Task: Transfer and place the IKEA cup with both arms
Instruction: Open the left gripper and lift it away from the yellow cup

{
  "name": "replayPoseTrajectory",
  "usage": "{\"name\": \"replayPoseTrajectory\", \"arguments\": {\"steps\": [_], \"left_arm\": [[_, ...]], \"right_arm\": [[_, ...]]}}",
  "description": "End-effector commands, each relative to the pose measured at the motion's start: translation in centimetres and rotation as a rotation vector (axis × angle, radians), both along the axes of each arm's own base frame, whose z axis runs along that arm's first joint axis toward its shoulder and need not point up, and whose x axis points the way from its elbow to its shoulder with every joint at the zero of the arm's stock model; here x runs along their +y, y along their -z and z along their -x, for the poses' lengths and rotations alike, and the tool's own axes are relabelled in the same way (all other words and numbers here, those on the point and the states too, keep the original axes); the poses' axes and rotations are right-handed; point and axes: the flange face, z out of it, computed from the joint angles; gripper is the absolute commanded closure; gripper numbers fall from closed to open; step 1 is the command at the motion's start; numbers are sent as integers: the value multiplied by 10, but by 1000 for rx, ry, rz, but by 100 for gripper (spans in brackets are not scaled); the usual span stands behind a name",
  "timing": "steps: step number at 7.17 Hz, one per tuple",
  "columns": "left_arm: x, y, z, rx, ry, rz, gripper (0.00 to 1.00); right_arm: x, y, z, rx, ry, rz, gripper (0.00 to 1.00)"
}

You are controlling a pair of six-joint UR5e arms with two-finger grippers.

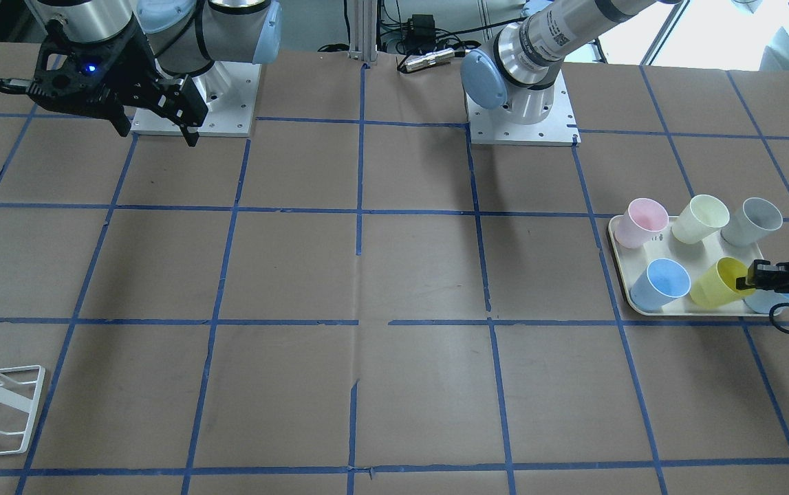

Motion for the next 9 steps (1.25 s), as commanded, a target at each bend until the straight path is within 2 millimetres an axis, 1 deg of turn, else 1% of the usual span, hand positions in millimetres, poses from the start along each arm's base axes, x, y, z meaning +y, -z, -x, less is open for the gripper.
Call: {"name": "replayPoseTrajectory", "arguments": {"steps": [1, 4, 5, 6, 7, 8, 9], "left_arm": [[0, 3, 0, 4, 1, -4, 100], [-1, 8, -1, 10, 7, -7, 100], [-1, 6, -1, 4, 6, -4, 94], [-1, 6, -1, 2, 7, -2, 60], [-1, 6, -1, 3, 4, -1, 39], [-1, 6, -1, 1, 0, -2, 29], [-2, 5, -1, -1, 0, 0, 27]], "right_arm": [[0, 1, 1, -3, 2, -1, 0], [0, 1, 1, 0, 4, -3, 0], [-1, 1, 1, -2, 5, -3, 0], [0, 1, 1, -2, 5, -3, 0], [0, 1, 1, -2, 5, -3, 0], [1, -1, 1, -2, 8, 0, 0], [3, -1, 1, -2, 7, 2, 0]]}}
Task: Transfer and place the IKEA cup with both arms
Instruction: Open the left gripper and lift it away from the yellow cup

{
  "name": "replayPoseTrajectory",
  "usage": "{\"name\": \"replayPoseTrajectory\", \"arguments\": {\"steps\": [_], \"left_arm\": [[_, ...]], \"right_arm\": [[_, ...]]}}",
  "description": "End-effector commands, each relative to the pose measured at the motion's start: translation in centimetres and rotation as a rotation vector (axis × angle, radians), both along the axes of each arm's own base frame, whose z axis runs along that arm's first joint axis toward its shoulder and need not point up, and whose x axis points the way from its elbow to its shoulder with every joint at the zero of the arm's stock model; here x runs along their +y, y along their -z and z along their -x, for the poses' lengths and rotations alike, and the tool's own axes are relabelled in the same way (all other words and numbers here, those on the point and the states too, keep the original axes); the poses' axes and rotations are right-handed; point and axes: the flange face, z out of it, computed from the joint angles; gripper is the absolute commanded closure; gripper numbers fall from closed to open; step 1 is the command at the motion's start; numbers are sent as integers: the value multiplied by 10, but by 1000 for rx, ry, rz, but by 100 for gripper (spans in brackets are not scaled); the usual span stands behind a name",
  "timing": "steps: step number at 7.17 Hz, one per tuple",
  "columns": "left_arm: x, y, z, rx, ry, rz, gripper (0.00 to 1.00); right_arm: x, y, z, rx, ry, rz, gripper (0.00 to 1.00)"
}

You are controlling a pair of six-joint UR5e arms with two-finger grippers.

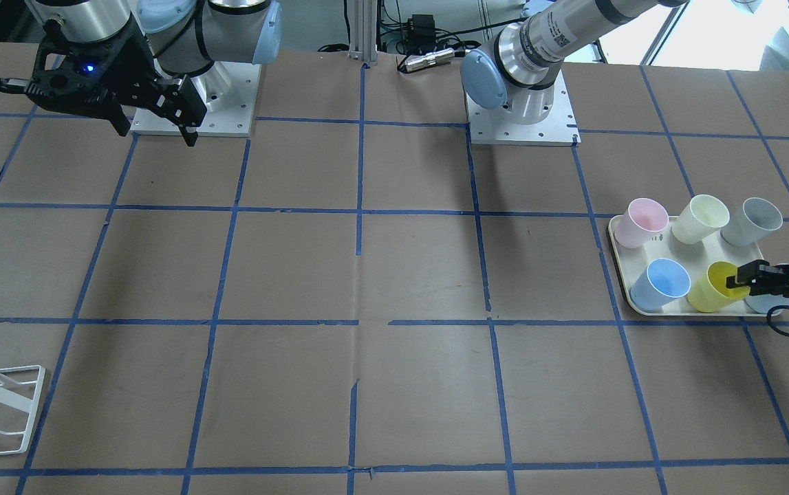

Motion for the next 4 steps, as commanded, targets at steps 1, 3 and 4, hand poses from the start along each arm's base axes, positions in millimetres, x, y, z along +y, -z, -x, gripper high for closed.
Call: {"name": "replayPoseTrajectory", "arguments": {"steps": [1, 3, 4], "left_arm": [[-1, -11, 4, -11, -2, 11, 23], [-11, -45, 29, -36, 36, 40, 13], [-11, -66, 40, -36, 48, 42, 12]], "right_arm": [[2, -1, 0, 0, 1, 2, 0], [2, 0, -1, 0, 1, 1, 0], [2, -1, 0, 2, 3, 2, 0]]}}
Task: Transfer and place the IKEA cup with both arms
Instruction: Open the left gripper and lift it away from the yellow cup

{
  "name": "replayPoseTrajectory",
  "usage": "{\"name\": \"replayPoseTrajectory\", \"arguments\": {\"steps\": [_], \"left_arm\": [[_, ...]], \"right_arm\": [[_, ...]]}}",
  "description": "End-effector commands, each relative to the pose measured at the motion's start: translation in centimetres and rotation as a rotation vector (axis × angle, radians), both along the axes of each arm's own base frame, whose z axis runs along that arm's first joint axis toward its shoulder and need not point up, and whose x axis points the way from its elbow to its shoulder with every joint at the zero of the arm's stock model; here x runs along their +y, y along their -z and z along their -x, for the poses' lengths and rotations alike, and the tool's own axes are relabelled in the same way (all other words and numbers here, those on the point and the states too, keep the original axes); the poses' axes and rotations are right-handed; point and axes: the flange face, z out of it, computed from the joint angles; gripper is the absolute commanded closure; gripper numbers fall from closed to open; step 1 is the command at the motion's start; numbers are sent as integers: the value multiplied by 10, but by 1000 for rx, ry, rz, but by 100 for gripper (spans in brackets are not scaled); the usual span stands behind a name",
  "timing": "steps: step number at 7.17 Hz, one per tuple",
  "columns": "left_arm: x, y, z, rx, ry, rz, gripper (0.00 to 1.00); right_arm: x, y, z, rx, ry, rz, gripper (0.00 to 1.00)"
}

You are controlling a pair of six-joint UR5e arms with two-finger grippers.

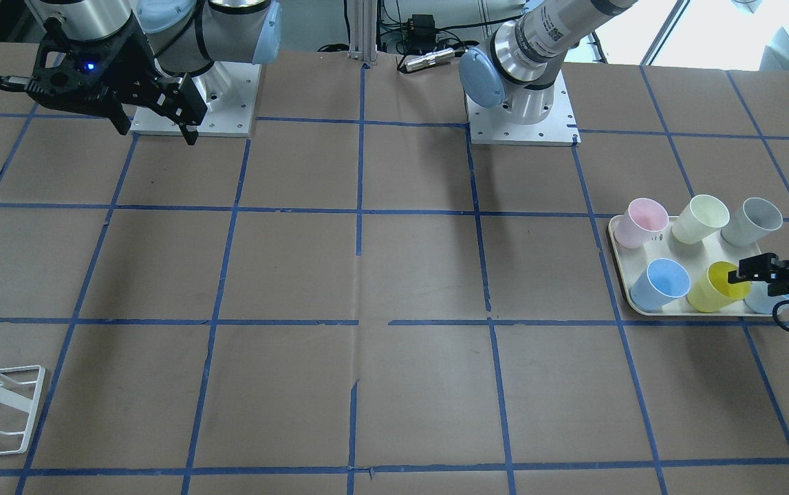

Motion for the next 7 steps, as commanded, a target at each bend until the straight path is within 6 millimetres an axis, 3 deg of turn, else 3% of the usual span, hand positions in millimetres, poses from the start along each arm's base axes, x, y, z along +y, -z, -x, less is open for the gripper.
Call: {"name": "replayPoseTrajectory", "arguments": {"steps": [1, 2, 4, 7], "left_arm": [[-5, -58, 31, -13, 38, 18, 7], [-12, -94, 60, -32, 45, 27, 7], [-27, -158, 173, -109, 31, 80, 7], [-6, -226, 344, -180, -49, 187, 0]], "right_arm": [[1, 0, 0, 1, -2, 0, 0], [0, -1, 1, 1, 1, 0, 0], [0, 0, 0, 1, 1, 0, 0], [3, 2, -1, 0, 4, -21, 0]]}}
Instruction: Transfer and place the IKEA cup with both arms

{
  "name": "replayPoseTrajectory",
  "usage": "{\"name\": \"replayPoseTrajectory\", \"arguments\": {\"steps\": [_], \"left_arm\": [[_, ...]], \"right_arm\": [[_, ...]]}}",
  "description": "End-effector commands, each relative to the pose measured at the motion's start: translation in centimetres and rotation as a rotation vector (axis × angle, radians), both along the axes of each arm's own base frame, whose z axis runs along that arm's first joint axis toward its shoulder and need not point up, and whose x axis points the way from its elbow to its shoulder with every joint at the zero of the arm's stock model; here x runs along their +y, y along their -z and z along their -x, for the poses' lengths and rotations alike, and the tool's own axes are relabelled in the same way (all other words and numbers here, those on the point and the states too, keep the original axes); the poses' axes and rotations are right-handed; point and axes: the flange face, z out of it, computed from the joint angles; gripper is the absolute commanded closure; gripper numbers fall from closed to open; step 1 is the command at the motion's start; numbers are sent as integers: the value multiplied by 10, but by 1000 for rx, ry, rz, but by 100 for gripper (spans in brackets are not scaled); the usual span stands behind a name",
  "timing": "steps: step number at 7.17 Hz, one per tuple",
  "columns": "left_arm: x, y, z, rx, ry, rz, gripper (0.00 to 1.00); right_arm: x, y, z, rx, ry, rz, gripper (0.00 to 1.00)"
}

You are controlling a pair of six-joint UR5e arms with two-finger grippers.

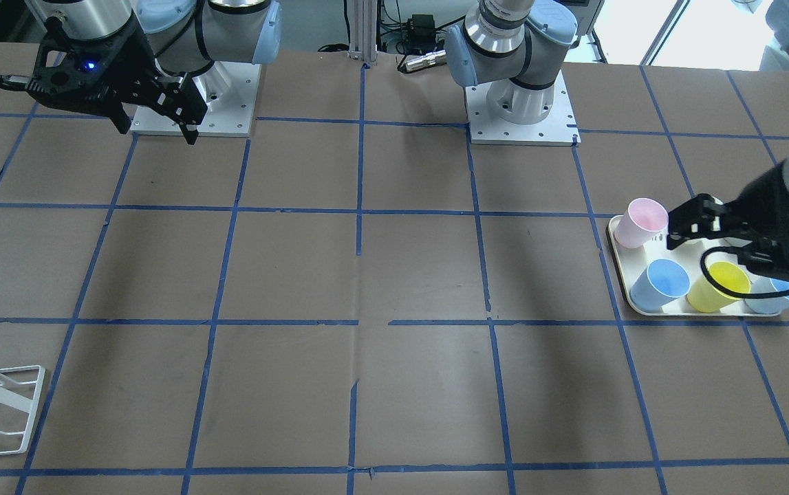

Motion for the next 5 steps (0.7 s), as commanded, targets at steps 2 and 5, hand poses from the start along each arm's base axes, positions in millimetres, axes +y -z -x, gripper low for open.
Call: {"name": "replayPoseTrajectory", "arguments": {"steps": [2, 5], "left_arm": [[60, -65, 150, 62, -41, 116, 0], [102, -54, 158, 47, -123, 113, 0]], "right_arm": [[2, 2, 0, -1, 3, -21, 0], [1, -1, 2, -2, 3, -10, 0]]}}
